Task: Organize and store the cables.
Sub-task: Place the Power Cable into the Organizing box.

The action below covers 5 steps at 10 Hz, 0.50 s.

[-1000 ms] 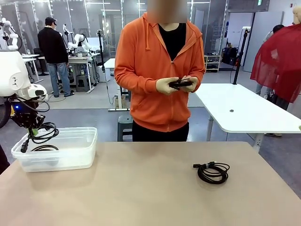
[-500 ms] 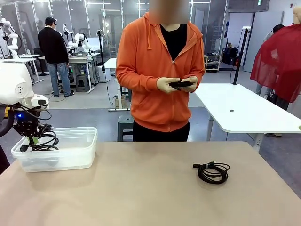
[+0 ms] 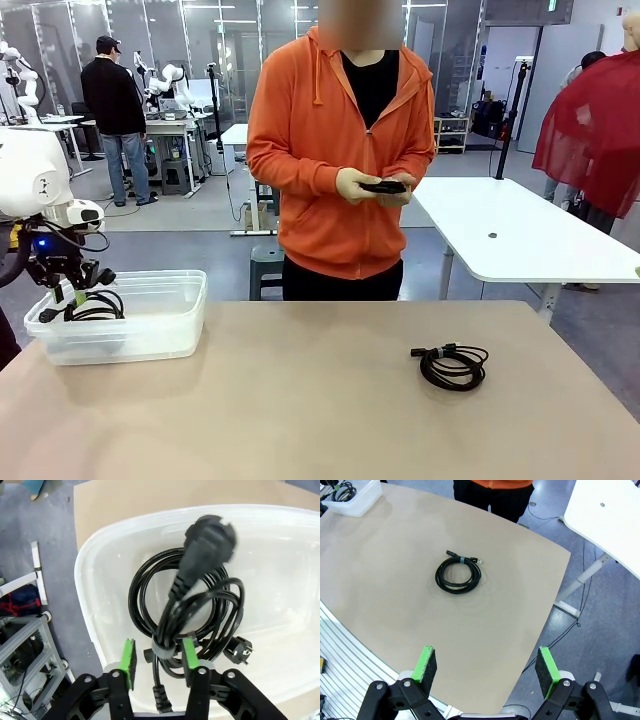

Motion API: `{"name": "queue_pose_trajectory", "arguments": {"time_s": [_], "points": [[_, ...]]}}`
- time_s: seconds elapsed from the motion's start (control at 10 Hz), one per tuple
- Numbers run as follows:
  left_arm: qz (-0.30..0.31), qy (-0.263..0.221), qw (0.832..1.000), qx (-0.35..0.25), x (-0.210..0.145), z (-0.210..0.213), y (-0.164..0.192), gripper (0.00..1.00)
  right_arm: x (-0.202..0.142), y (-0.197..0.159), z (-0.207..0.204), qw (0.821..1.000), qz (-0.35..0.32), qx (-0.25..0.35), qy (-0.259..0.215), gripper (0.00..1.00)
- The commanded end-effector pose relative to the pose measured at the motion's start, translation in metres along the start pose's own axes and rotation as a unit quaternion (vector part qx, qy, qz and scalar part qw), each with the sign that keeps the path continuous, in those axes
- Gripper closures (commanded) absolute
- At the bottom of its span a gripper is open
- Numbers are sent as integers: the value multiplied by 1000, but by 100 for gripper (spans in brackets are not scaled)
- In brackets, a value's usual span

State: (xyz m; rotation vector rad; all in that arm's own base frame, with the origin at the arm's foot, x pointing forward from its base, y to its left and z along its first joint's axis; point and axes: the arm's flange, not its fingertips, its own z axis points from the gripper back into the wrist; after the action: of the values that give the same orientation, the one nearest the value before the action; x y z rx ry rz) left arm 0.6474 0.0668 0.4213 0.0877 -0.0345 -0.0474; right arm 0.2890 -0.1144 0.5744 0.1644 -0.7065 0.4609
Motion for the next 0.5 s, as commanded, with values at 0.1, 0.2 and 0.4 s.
{"name": "queue_pose_trajectory", "arguments": {"time_s": [0.1,0.2,0.4], "points": [[-11,5,1000,1,-14,14,-3,20,-1,-1,0,1000,1,3,-2,0],[-15,0,1000,1,-20,18,-6,32,-1,-1,0,1000,1,3,-2,0],[-19,-9,1000,-3,-29,27,-10,12,-1,-1,0,1000,1,3,-2,0]]}}
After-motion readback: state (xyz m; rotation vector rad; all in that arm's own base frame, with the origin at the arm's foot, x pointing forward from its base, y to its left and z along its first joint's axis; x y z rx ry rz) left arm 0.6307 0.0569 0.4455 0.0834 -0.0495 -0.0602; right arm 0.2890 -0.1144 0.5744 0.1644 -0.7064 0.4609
